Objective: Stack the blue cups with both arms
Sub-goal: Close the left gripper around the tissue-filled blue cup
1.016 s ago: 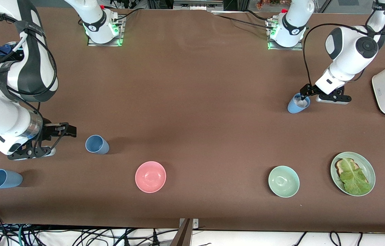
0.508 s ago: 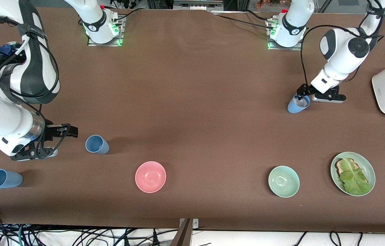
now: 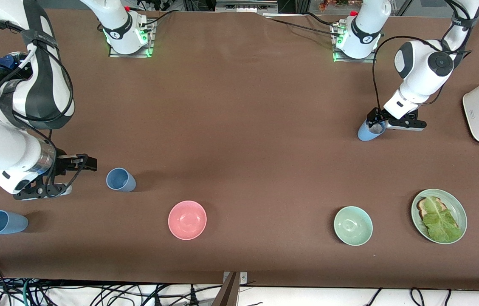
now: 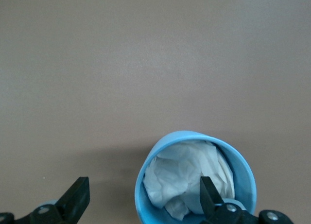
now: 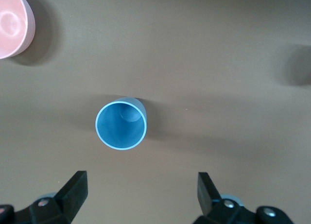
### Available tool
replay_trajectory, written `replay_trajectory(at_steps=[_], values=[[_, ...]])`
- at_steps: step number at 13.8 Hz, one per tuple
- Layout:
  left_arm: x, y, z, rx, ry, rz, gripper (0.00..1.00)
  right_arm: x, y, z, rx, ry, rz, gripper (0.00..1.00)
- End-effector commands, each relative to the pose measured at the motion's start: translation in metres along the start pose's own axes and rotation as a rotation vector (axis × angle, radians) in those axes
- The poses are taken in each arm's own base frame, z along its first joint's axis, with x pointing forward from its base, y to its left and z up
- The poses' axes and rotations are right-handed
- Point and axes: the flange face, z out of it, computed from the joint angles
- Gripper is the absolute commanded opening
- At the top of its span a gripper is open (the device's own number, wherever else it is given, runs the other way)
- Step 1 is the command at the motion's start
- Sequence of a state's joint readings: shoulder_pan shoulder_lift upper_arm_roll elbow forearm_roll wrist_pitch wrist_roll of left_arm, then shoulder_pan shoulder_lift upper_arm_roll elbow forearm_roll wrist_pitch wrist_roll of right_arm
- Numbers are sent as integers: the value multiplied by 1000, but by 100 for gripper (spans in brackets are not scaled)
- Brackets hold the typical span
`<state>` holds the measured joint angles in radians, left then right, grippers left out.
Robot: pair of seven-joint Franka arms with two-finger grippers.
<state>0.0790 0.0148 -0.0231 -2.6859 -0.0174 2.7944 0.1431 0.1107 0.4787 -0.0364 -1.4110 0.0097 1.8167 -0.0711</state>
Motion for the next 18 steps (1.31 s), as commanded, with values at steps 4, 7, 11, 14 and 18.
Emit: replay_trajectory(at_steps=[4,7,11,14,18], values=[[-1,0,2,3,18,16,3,5,0,-4,2,7,-8,100],[-2,-1,0,3,18,19,0,5,1,-3,2,6,-6,100],[0,0,-3,3,18,21,0,5,2,-3,1,6,-7,100],[6,0,-14,2,15,23,0,5,2,-3,1,6,-7,100],[31,3,-49,-3,-9,33,0,5,2,-3,1,6,-7,100]])
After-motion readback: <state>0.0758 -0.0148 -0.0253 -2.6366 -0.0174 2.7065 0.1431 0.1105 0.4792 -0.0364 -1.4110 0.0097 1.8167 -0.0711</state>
